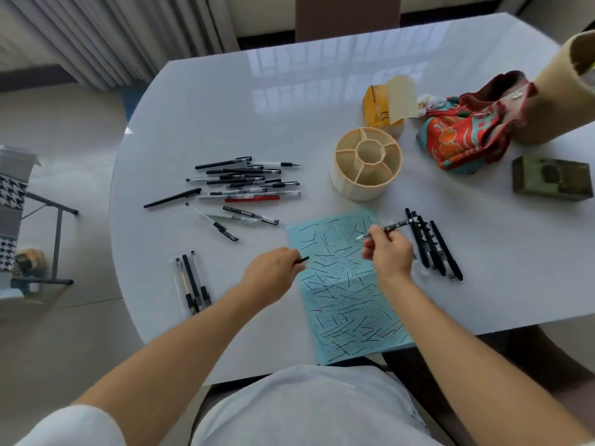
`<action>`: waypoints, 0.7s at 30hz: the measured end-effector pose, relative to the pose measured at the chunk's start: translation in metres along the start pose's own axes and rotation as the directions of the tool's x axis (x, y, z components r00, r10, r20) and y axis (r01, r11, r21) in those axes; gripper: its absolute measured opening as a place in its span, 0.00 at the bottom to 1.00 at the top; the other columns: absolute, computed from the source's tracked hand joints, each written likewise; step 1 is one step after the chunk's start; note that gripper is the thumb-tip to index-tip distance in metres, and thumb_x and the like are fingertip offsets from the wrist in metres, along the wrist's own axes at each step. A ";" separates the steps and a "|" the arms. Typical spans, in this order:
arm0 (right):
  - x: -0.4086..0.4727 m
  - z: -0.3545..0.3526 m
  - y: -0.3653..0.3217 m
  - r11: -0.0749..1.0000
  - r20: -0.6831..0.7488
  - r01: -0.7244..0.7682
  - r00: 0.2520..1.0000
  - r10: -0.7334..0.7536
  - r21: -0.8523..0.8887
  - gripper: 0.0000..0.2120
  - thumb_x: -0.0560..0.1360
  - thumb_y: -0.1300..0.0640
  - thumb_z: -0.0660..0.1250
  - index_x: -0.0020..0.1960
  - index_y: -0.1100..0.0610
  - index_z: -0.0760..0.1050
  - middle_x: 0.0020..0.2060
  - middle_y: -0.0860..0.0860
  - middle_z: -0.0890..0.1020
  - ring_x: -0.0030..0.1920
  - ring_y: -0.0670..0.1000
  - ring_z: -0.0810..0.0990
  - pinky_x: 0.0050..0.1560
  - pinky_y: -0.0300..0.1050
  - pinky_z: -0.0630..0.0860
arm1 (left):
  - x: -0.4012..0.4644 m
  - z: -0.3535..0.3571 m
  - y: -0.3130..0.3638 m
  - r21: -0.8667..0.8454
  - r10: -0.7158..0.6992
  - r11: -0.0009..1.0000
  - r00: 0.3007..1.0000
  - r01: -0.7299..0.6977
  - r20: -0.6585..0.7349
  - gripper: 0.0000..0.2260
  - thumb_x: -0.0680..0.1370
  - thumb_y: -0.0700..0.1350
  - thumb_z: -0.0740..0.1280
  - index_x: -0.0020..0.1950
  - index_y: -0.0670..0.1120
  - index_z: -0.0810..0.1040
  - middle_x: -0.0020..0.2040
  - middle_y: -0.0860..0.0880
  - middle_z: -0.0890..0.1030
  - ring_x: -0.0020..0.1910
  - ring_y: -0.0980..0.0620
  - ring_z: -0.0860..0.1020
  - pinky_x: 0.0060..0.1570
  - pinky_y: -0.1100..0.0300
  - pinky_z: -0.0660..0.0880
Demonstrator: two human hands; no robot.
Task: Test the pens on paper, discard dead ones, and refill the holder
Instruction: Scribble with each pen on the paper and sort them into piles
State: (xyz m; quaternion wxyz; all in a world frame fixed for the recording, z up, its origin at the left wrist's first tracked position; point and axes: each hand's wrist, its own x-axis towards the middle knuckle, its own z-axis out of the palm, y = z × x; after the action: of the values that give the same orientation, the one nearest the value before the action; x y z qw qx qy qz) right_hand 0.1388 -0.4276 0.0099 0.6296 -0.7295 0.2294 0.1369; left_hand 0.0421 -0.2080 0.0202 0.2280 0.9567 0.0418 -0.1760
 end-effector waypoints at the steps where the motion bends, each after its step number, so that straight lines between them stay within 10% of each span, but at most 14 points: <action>1: 0.009 -0.005 -0.004 0.999 0.021 0.034 0.999 -0.033 -0.028 0.09 0.80 0.57 0.69 0.43 0.58 0.81 0.32 0.50 0.84 0.33 0.50 0.82 0.36 0.47 0.83 | -0.002 0.001 -0.004 0.003 0.001 1.000 1.000 -0.001 -0.010 0.14 0.84 0.56 0.60 0.51 0.47 0.77 0.47 0.51 0.78 0.44 0.48 0.78 0.43 0.51 0.76; 14: 0.034 0.021 -0.003 0.728 0.311 0.436 0.898 -0.312 -0.529 0.08 0.78 0.54 0.69 0.49 0.54 0.86 0.42 0.49 0.87 0.45 0.50 0.83 0.50 0.43 0.79 | 0.004 0.030 -0.006 -0.015 0.154 0.988 0.982 -0.153 0.108 0.13 0.83 0.54 0.63 0.54 0.46 0.80 0.77 0.51 0.69 0.77 0.52 0.63 0.72 0.51 0.67; 21: 0.042 0.005 -0.013 0.823 0.185 0.340 0.940 -0.286 -0.456 0.04 0.78 0.57 0.67 0.48 0.55 0.81 0.39 0.52 0.86 0.38 0.53 0.85 0.39 0.43 0.79 | 0.004 0.023 -0.003 -0.033 0.135 0.991 0.984 -0.132 0.115 0.13 0.83 0.55 0.62 0.53 0.47 0.80 0.76 0.53 0.69 0.77 0.55 0.65 0.71 0.51 0.69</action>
State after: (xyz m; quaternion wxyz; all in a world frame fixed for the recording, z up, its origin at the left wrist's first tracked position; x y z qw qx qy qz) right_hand 0.1812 -0.4285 -0.0005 0.4537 -0.8820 0.0308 0.1235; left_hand 0.0376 -0.2155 -0.0021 0.2534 0.9425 -0.0334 -0.2155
